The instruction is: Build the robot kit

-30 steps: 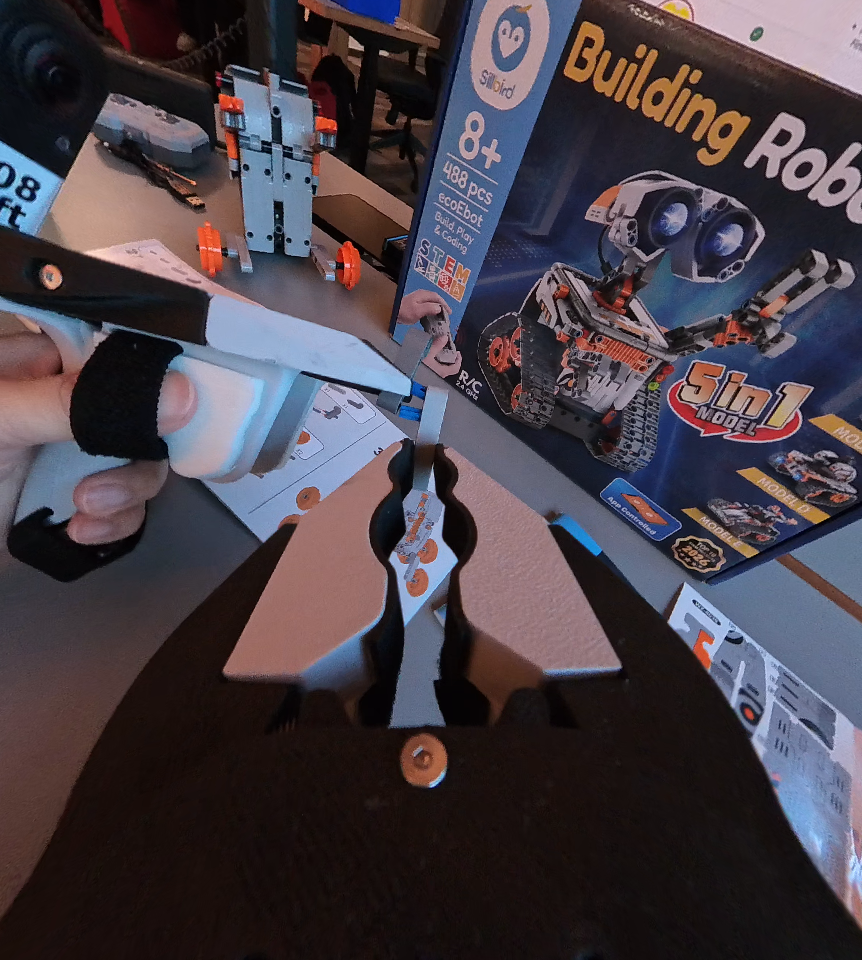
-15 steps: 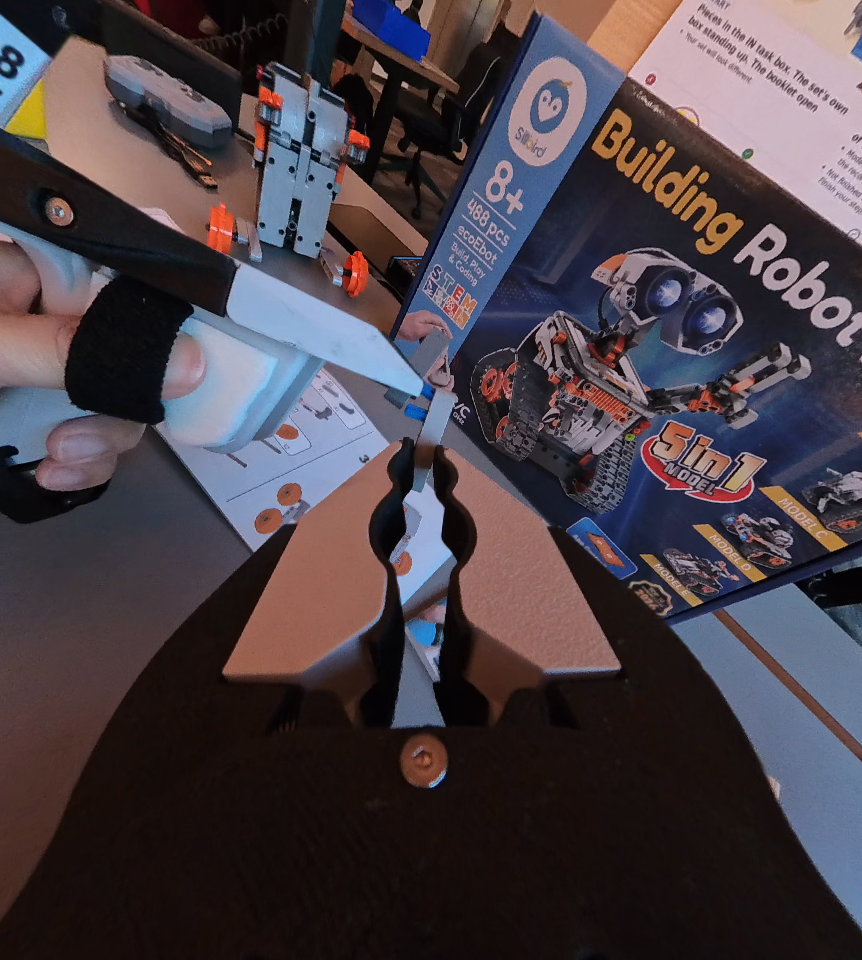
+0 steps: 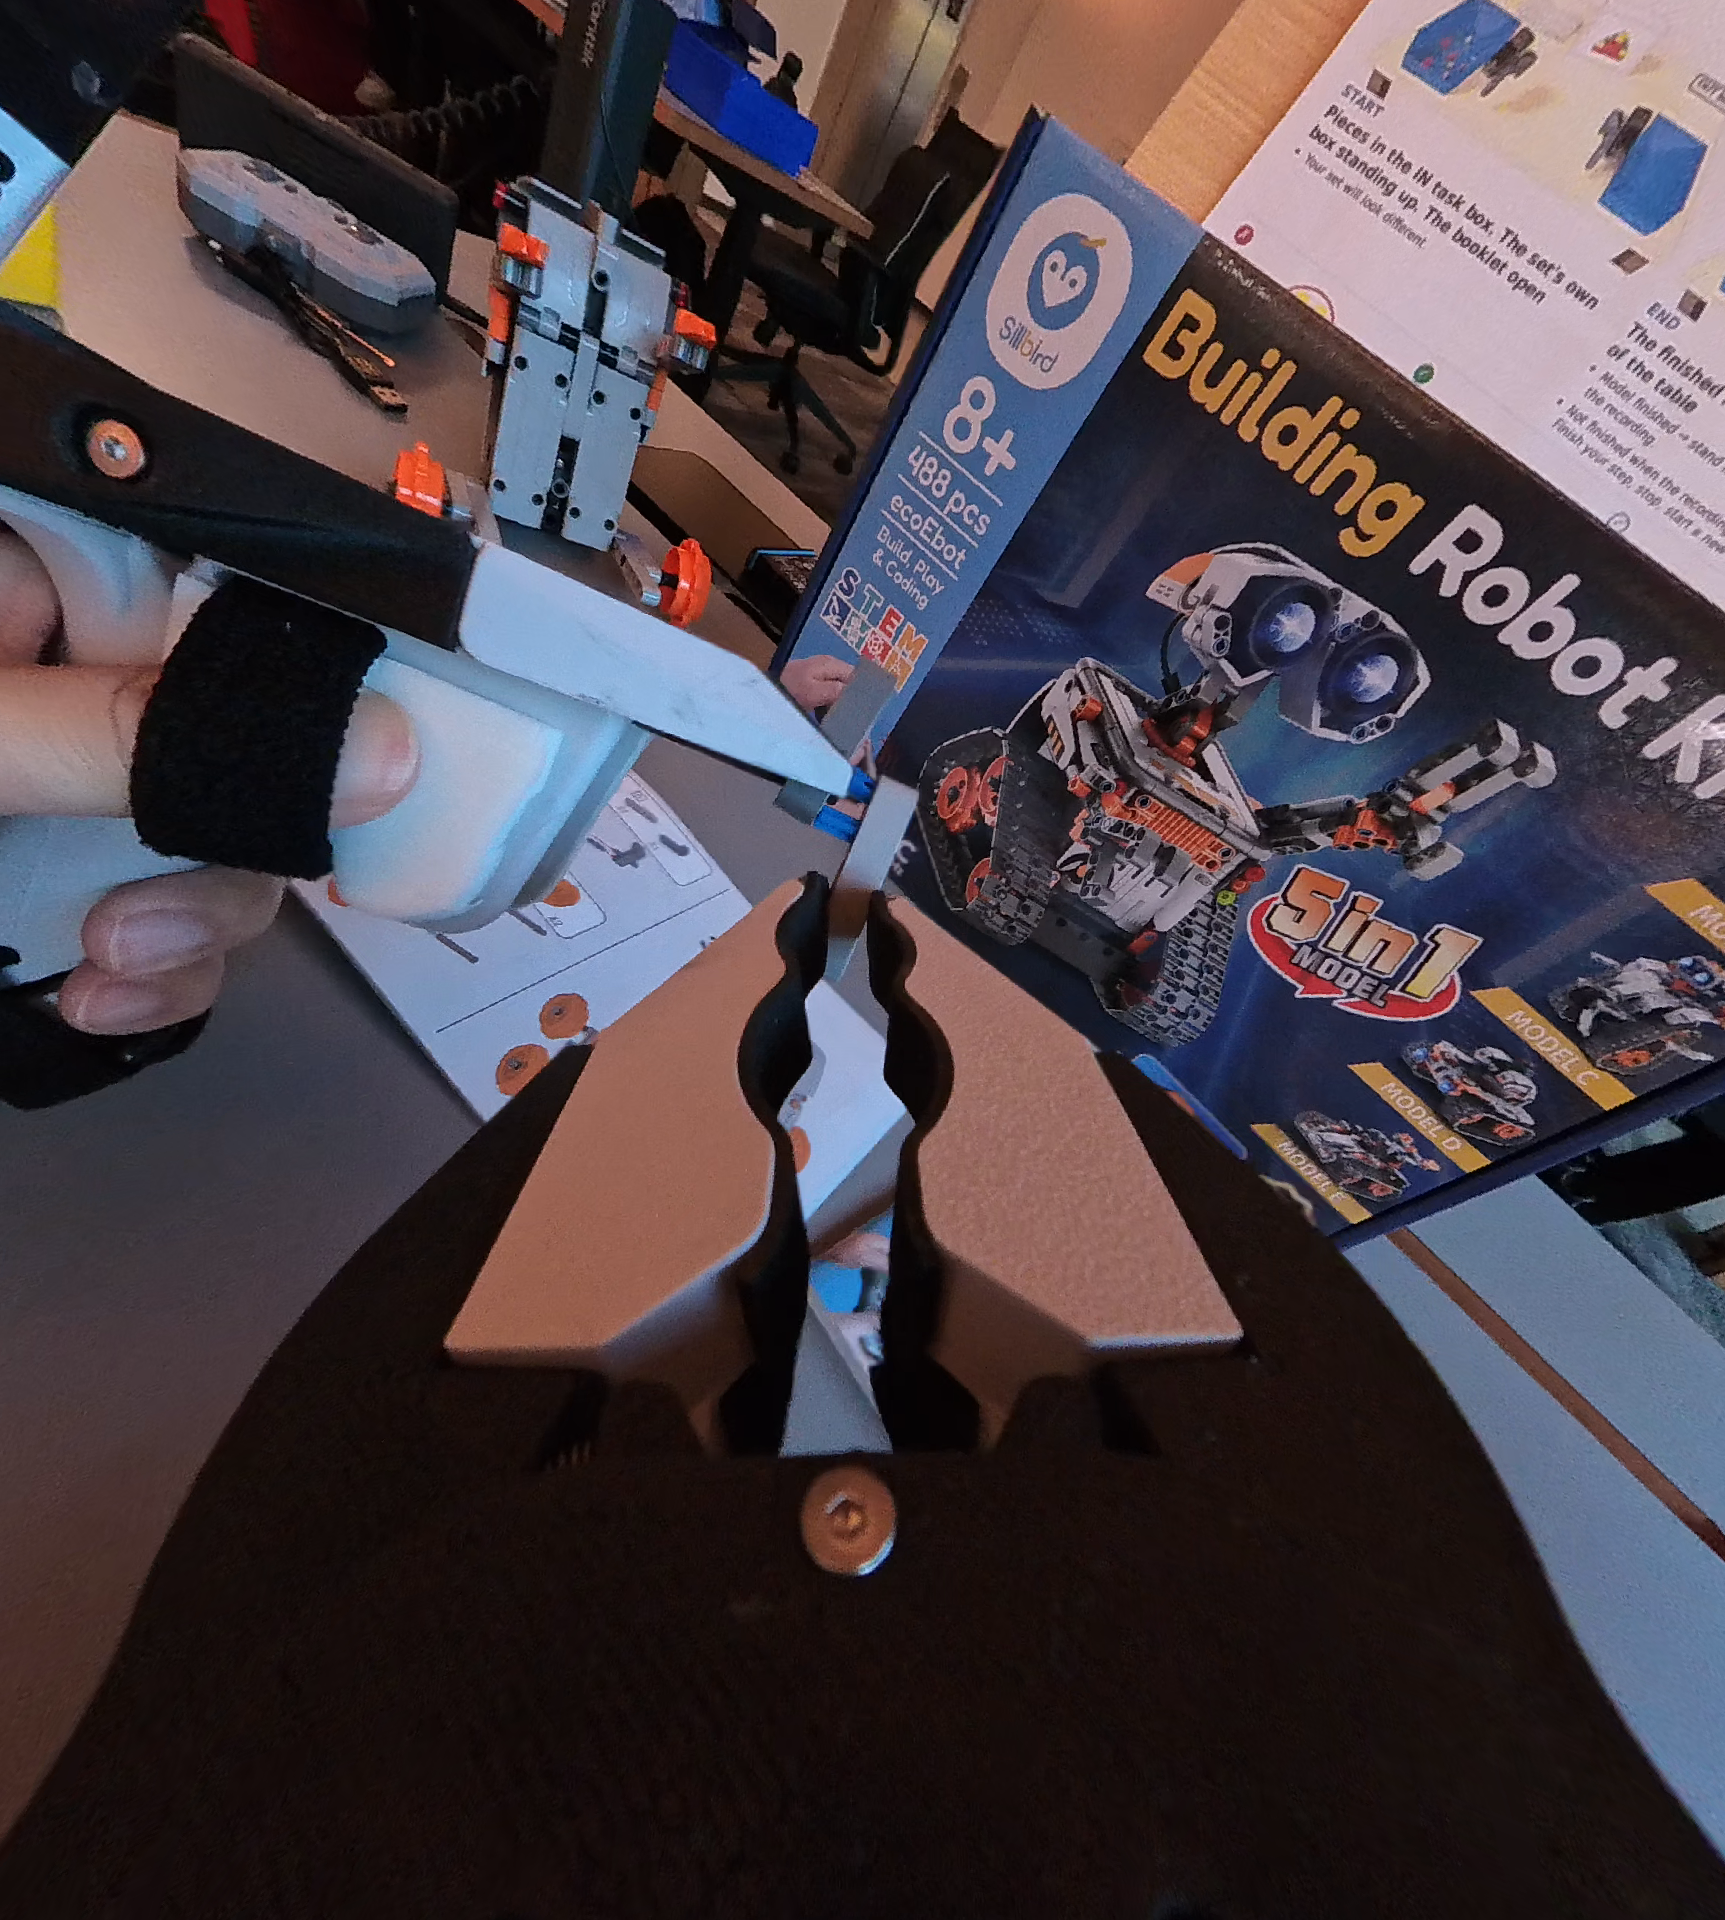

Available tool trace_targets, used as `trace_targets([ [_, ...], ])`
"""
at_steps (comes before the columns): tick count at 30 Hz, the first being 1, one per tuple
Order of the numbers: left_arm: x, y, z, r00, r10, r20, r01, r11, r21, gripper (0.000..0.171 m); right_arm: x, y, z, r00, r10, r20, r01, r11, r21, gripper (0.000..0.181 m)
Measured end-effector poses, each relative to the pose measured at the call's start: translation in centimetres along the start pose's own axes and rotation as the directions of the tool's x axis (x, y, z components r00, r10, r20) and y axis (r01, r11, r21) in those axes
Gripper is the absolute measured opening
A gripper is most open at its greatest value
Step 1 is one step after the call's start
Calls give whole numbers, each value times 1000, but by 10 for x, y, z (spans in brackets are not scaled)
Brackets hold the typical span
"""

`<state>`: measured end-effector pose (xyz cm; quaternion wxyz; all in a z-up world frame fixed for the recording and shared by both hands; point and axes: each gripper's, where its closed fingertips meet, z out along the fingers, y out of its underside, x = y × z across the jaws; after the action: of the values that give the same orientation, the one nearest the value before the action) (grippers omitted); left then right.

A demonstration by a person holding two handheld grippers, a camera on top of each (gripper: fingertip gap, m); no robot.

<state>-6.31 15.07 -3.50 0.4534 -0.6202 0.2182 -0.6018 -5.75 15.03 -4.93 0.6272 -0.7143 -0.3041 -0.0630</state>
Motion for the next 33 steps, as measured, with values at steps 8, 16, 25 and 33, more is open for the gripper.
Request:
trace_targets([
  [8, 1, -3, 0, 1000, -22, -13, 22, 1000, 9, 4, 2, 17, -3, 964, 235, 124, -223, 969, -109, 6],
  [16, -12, -31, -21, 988, -152, -40, 154, 985, 81, 4, -49, 107, -83, 808, 402, 430, -4, 735, -678, 6],
  [25, -11, -31, -20, 985, -166, -53, 169, 983, 69, 5, -55, 125, -87, 833, 341, 435, 102, 680, -727, 8],
  [33, -10, -29, -18, 981, -180, -66, 184, 981, 58, 4, -53, 120, -81, 829, 266, 492, 140, 752, -644, 15],
])
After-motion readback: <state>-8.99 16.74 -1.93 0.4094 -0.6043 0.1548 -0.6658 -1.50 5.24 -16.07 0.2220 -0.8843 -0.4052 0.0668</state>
